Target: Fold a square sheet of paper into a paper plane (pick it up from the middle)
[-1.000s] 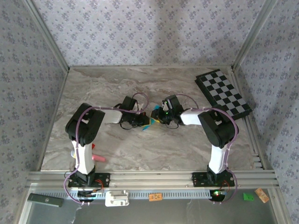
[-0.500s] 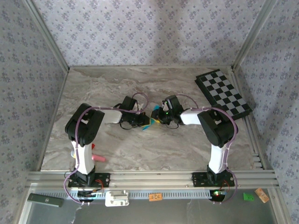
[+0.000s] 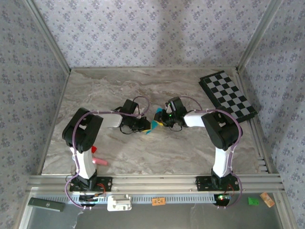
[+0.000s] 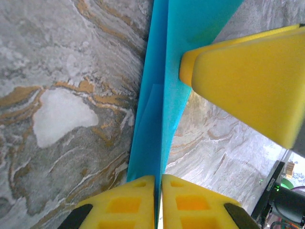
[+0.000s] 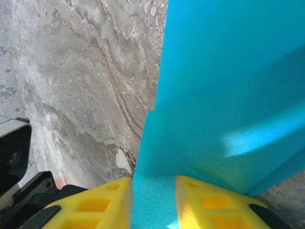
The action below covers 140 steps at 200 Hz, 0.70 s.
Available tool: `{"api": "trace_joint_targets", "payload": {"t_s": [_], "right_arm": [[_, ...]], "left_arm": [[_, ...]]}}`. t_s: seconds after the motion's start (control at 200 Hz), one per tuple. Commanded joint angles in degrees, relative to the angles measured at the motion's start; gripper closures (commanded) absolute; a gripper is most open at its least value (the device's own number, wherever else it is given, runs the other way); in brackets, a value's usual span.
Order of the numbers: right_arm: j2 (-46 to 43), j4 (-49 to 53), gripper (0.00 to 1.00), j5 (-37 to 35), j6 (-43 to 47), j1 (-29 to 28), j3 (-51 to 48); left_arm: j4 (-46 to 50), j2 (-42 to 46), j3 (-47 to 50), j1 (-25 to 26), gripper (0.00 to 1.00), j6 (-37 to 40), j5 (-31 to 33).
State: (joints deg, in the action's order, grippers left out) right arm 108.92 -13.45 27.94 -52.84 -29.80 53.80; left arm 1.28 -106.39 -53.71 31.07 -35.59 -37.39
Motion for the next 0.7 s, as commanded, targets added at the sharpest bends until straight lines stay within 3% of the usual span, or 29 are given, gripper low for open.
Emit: {"api": "trace_joint_targets", "payload": {"t_s": [0.0,0.695], "right_arm": [[2.54,4.55,0.69,-2.10,1.72,0.53,0.51],[3.71,6.76,0.72,-2.00,2.07,0.45,1.83]], "left_arm": [[4.30,1.45,1.04,-0.41,0.90,1.48,0.69],[10.46,2.94,0.62,-0.42,0.87,4.91,0.89]]}}
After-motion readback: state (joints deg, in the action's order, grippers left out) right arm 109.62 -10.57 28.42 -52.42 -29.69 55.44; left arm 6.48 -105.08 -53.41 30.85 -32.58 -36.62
